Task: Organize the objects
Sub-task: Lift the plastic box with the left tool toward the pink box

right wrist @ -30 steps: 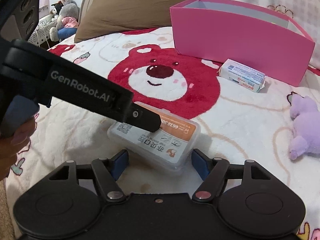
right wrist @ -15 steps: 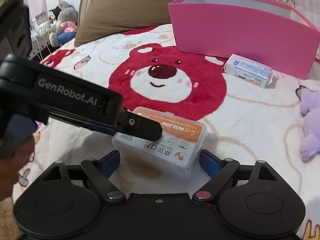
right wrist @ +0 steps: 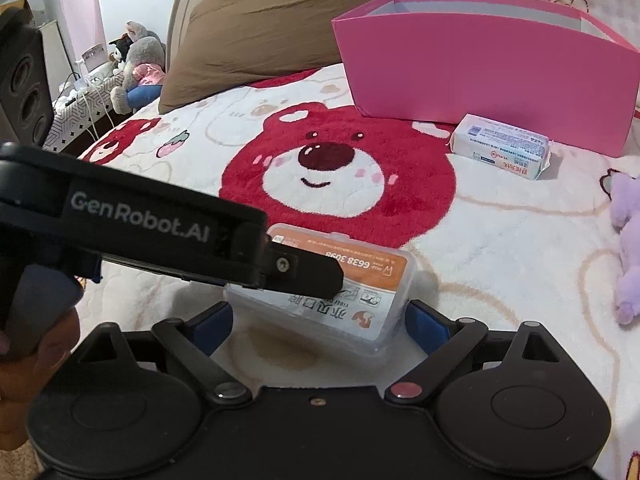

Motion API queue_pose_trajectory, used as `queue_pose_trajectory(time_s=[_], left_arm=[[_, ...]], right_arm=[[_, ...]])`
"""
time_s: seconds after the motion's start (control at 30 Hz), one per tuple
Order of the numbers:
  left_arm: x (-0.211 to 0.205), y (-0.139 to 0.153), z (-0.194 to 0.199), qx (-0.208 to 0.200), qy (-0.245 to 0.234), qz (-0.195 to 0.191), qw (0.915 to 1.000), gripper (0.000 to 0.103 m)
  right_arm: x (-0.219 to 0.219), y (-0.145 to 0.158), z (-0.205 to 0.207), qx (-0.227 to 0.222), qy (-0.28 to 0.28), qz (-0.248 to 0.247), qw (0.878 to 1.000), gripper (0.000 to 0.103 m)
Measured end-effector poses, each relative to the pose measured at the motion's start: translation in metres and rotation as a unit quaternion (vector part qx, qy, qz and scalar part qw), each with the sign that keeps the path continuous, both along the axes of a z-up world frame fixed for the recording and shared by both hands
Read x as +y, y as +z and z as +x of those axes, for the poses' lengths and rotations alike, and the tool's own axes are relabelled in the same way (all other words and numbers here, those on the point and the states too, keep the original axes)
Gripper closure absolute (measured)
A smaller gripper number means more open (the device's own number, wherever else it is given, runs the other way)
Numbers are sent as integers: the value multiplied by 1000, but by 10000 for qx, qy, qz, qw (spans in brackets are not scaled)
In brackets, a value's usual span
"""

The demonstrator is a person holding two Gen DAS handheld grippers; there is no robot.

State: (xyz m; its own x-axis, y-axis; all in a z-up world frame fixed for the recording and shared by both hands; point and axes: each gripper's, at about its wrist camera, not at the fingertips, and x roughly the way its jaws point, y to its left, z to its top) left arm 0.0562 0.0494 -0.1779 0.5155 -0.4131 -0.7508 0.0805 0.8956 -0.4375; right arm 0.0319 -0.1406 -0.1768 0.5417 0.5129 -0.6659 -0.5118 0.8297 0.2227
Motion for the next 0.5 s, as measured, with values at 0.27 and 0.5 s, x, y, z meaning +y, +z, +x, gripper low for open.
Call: queue_pose_trajectory(time_s=[0.27, 0.5], left_arm=[[-9, 13, -2, -99, -84, 82, 9999, 46], [-13, 27, -4, -315, -36, -9, 9995, 49]], right_arm=[[-6, 9, 1, 14, -128, 29, 9999, 8], [-12, 21, -1, -203, -170, -38, 9996, 8]])
